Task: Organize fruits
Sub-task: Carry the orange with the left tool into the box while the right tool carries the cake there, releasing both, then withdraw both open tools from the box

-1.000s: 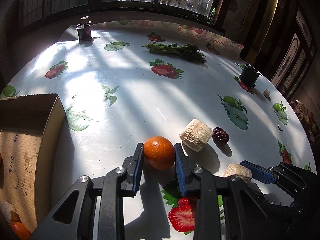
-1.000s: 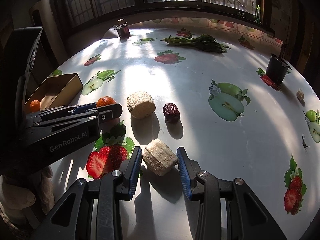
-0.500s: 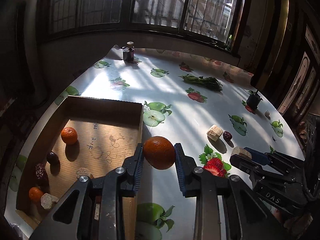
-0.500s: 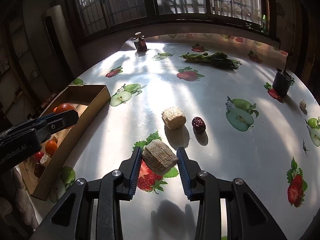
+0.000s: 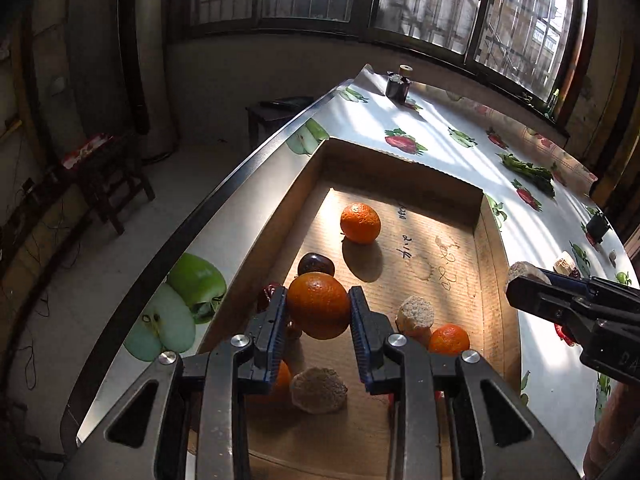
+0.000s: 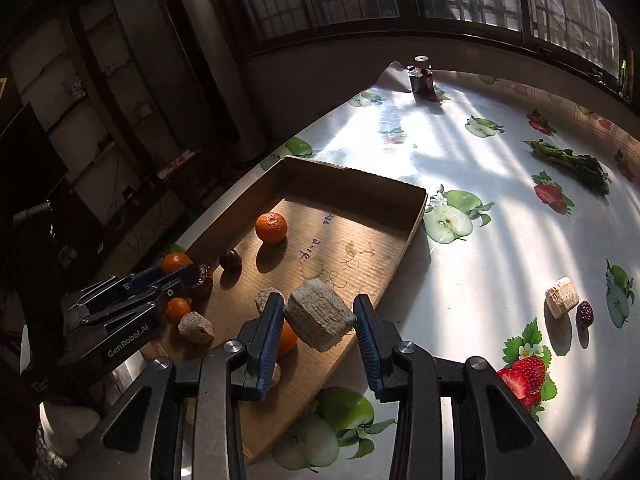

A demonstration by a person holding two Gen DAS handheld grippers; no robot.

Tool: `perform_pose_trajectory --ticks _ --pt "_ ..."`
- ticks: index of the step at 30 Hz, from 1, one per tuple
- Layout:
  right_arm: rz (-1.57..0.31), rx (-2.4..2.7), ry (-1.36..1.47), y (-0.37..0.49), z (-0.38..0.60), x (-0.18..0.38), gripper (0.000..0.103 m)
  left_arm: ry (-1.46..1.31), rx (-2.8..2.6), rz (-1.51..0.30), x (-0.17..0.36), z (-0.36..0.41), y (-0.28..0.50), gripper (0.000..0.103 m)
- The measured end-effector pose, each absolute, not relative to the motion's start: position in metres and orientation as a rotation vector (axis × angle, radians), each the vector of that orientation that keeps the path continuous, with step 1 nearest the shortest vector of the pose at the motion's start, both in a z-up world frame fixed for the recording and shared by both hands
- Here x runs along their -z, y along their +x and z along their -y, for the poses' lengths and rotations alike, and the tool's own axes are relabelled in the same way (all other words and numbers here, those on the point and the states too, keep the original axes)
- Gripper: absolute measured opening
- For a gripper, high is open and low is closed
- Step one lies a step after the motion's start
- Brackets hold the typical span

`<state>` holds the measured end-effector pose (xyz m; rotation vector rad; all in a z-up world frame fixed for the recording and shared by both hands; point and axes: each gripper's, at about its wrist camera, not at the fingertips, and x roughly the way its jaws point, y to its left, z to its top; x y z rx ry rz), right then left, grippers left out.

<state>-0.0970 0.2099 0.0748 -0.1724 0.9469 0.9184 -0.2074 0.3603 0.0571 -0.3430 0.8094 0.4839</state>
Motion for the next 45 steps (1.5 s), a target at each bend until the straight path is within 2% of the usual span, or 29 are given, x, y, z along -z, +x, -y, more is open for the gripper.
perform_pose_trajectory --ticks 8,10,12,20,22,24,25,27,29,45 --pt "-1.042 -0.902 -0.232 -0.089 -0.26 -0.03 0.039 -0.365 -0.475 -0.809 -0.046 -0.365 -0.201 0.03" --pt "-1.029 -0.893 -0.232 -0.089 -0.263 -0.03 0.04 -0.377 -0.472 -0.803 -0.046 -0.367 -0.204 0.034" --pt "-1.035 -0.898 -0.219 -0.088 -0.263 -0.03 0.04 -0.395 -0.472 -0.795 -0.046 -0.369 -0.206 0.046" --pt "-0.993 -0.902 -0.168 -0.096 -0.249 -0.046 0.041 -0.363 -0.566 -0.704 -0.077 -0.351 -0.239 0.064" --pt "-0.949 -0.9 -0.158 -0.105 -0.239 -0.058 0.041 -0.317 -0.648 -0.672 -0.088 -0.341 -0.25 0.072" --pt "-0.895 -0.887 -0.165 -0.117 -0.227 -0.07 0.041 -0.273 -0.721 -0.647 -0.098 -0.331 -0.259 0.086" --pt "-0.871 -0.878 -0.167 -0.123 -0.22 -0.076 0.042 -0.253 -0.758 -0.64 -0.102 -0.326 -0.263 0.088" --pt "-0.828 -0.861 -0.163 -0.135 -0.204 -0.084 0.055 -0.213 -0.808 -0.628 -0.11 -0.316 -0.269 0.093" --pt "-0.791 -0.839 -0.163 -0.146 -0.188 -0.09 0.062 -0.187 -0.827 -0.62 -0.115 -0.307 -0.273 0.096" --pt "-0.79 -0.779 -0.07 -0.177 -0.103 -0.087 0.062 -0.164 -0.742 -0.604 -0.136 -0.245 -0.283 0.097"
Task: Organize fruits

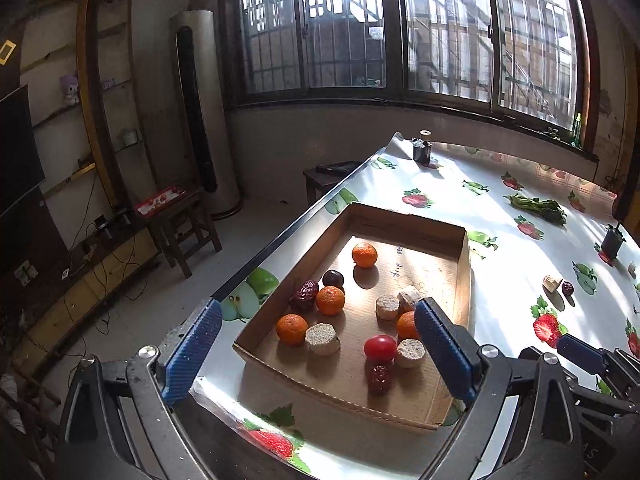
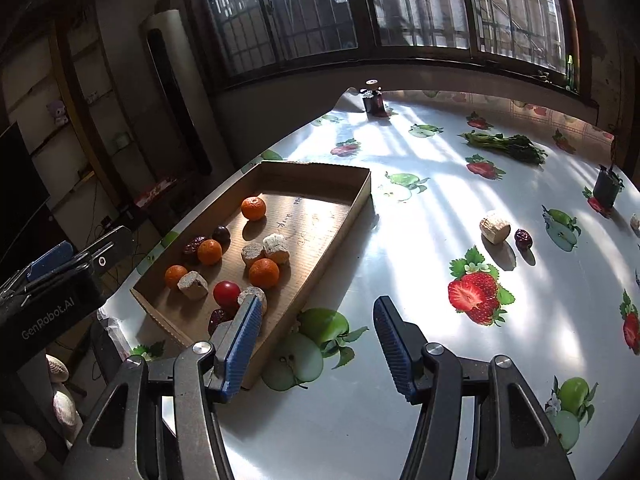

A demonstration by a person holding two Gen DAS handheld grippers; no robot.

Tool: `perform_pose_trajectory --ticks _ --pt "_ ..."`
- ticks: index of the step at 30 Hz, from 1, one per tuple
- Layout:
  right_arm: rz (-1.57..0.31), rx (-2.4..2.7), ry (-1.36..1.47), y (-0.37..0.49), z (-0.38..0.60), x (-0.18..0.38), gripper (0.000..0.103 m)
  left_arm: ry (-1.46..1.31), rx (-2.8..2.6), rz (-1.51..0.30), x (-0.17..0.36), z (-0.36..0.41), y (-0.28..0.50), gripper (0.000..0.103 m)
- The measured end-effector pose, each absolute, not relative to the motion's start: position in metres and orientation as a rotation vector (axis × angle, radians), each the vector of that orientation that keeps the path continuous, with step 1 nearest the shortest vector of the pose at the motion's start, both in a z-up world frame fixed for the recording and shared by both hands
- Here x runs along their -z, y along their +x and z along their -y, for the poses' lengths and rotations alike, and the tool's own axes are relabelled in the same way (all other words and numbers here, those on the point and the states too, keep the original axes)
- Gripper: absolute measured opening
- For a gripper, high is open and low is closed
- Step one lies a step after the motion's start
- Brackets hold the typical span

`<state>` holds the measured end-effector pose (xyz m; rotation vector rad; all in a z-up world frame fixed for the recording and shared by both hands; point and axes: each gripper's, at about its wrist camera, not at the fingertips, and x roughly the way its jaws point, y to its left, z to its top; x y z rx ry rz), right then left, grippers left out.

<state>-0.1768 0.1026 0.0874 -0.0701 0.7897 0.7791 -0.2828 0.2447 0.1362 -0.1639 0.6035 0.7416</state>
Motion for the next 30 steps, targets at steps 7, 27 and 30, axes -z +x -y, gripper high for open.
perform_pose_trajectory --ticks 7,27,30 --pt "-0.785 -0.769 -0.058 -0.181 -0.09 -0.088 0.062 -0.16 -0.718 -0.607 -0.139 -0.233 -0.279 0.097" --pt "-0.832 -0.766 -0.06 -0.177 -0.092 -0.076 0.064 -0.158 -0.692 -0.636 -0.133 -0.233 -0.272 0.097" --pt "-0.838 -0.766 -0.057 -0.176 -0.093 -0.074 0.064 -0.159 -0.69 -0.641 -0.132 -0.234 -0.271 0.097"
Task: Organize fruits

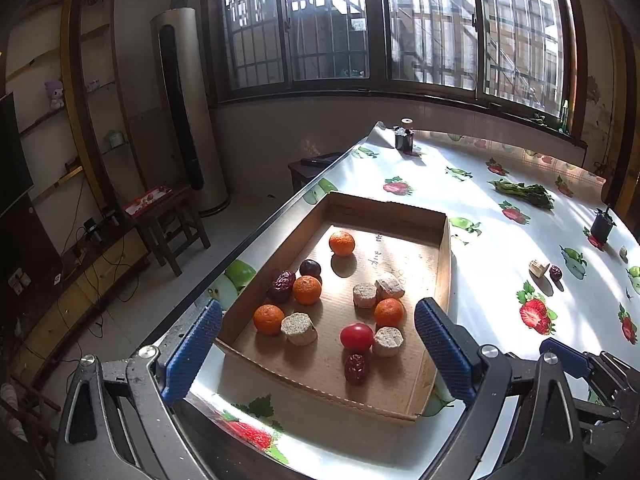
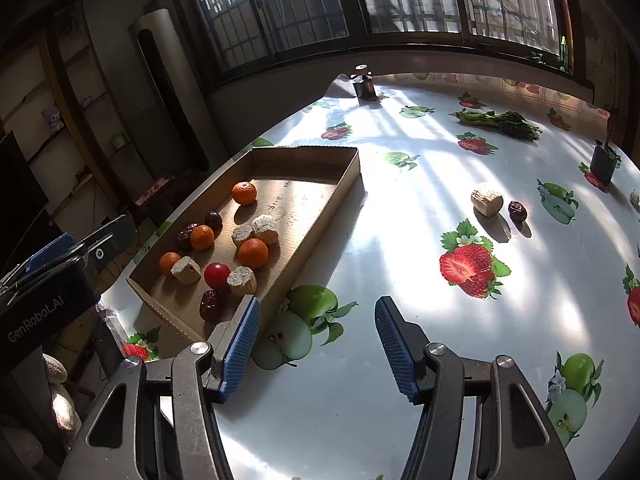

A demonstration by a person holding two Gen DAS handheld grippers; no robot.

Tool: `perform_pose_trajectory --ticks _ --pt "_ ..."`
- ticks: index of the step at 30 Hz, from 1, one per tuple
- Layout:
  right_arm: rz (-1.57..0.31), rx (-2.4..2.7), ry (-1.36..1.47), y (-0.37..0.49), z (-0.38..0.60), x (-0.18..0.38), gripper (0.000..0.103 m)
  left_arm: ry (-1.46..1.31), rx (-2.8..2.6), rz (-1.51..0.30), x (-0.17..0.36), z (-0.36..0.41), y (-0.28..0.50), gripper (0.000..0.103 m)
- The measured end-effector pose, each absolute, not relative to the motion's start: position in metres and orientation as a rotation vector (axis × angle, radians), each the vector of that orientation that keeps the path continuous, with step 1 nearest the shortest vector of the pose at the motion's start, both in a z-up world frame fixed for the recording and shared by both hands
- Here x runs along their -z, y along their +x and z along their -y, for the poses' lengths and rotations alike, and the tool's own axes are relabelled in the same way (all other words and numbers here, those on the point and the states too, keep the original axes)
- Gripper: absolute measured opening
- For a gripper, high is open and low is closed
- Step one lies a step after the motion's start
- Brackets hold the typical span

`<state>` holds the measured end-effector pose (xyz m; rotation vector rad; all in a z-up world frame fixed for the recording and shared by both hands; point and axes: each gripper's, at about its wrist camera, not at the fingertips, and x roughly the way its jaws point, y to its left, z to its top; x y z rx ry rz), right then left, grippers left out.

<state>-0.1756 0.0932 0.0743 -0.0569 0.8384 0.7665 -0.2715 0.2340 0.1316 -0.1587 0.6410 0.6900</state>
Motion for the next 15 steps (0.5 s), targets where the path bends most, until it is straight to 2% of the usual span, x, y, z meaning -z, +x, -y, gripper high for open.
perform_pose_trajectory --ticks 15 --pt "-0.867 -0.741 -0.053 -0.165 -0.088 -0.065 0.064 -0.171 -0.651 -0.686 -0.119 -0.231 -0.255 0.097"
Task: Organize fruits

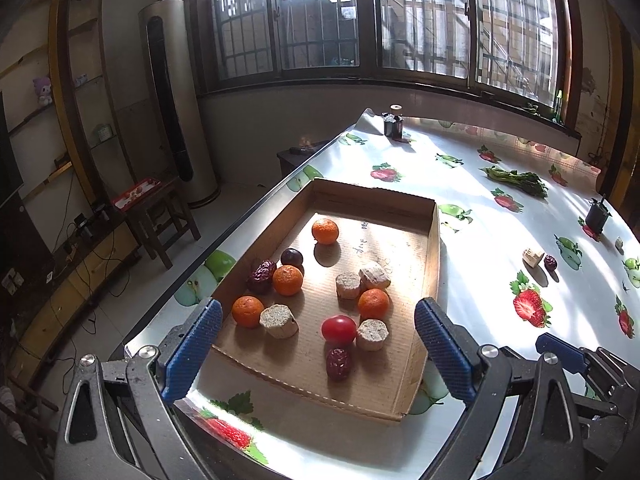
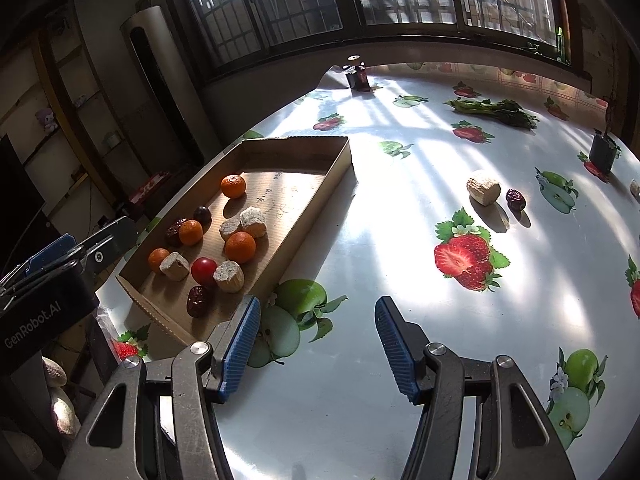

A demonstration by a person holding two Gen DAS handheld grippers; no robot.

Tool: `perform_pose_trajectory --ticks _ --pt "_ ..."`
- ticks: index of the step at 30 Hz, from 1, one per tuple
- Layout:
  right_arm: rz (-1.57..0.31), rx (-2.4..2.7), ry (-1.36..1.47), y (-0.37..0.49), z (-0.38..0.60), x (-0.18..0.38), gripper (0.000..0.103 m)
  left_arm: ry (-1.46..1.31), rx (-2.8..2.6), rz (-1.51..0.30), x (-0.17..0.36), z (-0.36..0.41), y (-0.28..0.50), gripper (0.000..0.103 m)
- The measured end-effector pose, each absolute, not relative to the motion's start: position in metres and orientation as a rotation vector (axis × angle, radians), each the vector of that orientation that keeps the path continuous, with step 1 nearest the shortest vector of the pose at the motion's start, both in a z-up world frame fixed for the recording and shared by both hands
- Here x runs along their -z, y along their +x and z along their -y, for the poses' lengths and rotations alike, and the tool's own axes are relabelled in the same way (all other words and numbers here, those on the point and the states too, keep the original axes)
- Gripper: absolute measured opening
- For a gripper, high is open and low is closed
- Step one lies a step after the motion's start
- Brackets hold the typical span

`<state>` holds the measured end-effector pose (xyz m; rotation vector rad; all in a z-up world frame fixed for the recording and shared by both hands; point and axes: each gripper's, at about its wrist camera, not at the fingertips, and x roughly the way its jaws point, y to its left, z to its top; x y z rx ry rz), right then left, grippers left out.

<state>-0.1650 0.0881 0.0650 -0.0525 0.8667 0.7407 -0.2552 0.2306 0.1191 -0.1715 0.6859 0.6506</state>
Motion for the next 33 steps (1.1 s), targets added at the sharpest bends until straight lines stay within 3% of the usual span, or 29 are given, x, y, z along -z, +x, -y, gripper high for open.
perform_pose_trajectory --ticks 26,31,33 --pt "-0.878 -0.431 -0.102 -0.066 0.042 -0.072 0.069 -0.118 -0.497 -0.718 -0.116 -0.194 -0.182 0.097" --pt "-0.923 -0.486 0.014 -0.058 0.052 -0.069 0.069 -0.089 -0.47 -0.527 -0.137 -0.171 -0.193 0.097" --pt "-0.92 -0.519 -0.015 -0.065 0.037 -0.066 0.069 -0.066 -0.514 -0.465 -0.147 -0.166 -0.204 0.103"
